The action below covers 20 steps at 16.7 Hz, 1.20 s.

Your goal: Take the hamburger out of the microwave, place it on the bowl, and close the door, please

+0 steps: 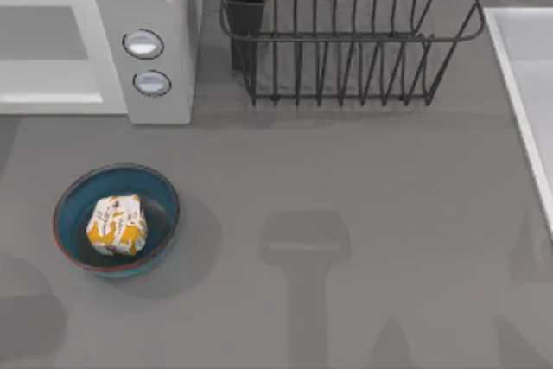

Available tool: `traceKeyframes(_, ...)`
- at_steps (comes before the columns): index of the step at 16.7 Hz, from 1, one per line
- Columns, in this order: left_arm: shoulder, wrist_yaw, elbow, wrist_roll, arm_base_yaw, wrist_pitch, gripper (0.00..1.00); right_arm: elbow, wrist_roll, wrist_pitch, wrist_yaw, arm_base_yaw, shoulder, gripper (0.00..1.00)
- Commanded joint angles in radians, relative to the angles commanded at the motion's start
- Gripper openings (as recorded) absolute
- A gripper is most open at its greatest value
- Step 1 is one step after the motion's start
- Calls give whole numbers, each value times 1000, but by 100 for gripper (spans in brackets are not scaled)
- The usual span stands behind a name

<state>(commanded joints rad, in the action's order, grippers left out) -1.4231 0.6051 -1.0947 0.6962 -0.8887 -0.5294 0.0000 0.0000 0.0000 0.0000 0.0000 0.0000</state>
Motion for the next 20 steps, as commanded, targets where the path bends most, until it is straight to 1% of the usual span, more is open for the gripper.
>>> traceKeyframes(3,-203,40,-171,128,-92,-131,0,0,0,0,0,0,0,100)
traceKeyframes(5,-289,57,-251,188,-135,-193,0,0,0,0,0,0,0,100)
traceKeyframes(7,-334,66,-296,224,-159,-231,0,0,0,0,0,0,0,100)
traceKeyframes(11,-341,68,-304,230,-163,-237,0,0,0,0,0,0,0,100)
traceKeyframes(15,-353,66,-269,230,-160,-195,0,0,0,0,0,0,0,100)
traceKeyframes(20,-419,68,-125,233,-163,31,0,0,0,0,0,0,0,100)
